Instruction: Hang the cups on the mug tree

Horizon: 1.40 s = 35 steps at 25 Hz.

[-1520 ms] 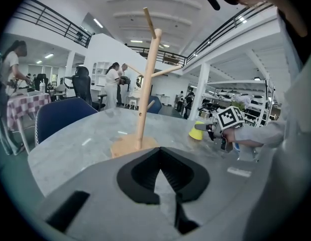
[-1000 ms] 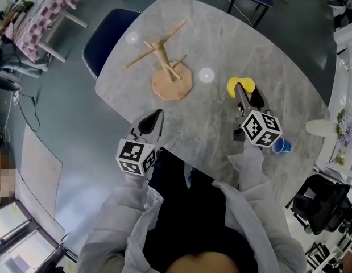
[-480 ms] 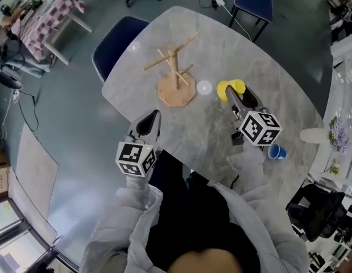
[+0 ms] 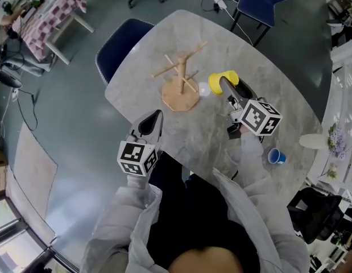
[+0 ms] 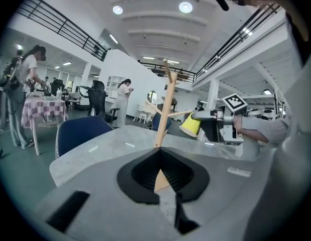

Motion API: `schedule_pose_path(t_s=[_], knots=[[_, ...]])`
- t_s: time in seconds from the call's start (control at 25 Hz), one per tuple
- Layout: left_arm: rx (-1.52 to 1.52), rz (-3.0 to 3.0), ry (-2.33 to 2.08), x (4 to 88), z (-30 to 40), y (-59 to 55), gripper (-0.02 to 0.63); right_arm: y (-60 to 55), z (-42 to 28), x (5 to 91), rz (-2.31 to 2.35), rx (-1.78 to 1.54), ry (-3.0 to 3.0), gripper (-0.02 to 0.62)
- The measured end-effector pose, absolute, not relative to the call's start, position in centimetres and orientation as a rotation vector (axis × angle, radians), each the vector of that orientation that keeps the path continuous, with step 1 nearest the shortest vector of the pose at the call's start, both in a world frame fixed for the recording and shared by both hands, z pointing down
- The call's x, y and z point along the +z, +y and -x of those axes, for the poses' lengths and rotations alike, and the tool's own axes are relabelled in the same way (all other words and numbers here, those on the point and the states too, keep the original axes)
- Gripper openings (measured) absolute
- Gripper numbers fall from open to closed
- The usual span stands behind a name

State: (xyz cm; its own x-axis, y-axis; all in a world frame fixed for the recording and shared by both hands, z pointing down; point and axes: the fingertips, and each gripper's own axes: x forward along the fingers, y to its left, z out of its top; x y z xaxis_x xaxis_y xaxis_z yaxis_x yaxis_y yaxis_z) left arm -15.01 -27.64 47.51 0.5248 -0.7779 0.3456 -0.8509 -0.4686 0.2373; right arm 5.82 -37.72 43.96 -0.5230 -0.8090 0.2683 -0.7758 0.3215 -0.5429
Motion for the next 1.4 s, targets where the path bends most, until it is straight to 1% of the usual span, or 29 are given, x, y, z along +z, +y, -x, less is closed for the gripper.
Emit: schedule_pose_path(t_s=[0.2, 0.4, 0.64, 0.96, 1.4], knots=[[0.269, -2.380, -1.337, 47.9, 17.7, -29.6, 0.006, -41.2, -2.0, 44.1, 1.439, -1.058, 2.485, 0.249], [0.282, -2.386, -1.323, 48.3, 16.3, -28.6, 0.006, -41.6, -2.5, 44.9, 1.405, -1.094, 2.468, 0.249], [0.292, -2.365, -1.327, 48.9, 18.3, -29.4, 0.006, -42.9, 0.7, 46.6, 1.298, -1.223, 2.431, 0.249], [0.318, -2.328, -1.335, 50.0, 18.5, -29.3, 0.006, -42.5, 1.8, 49.0, 1.143, -1.402, 2.353, 0.249], [0.338, -2.319, -1.306, 50.9, 18.3, -28.7, 0.006, -41.9, 1.7, 51.7, 1.064, -1.575, 2.156, 0.244]])
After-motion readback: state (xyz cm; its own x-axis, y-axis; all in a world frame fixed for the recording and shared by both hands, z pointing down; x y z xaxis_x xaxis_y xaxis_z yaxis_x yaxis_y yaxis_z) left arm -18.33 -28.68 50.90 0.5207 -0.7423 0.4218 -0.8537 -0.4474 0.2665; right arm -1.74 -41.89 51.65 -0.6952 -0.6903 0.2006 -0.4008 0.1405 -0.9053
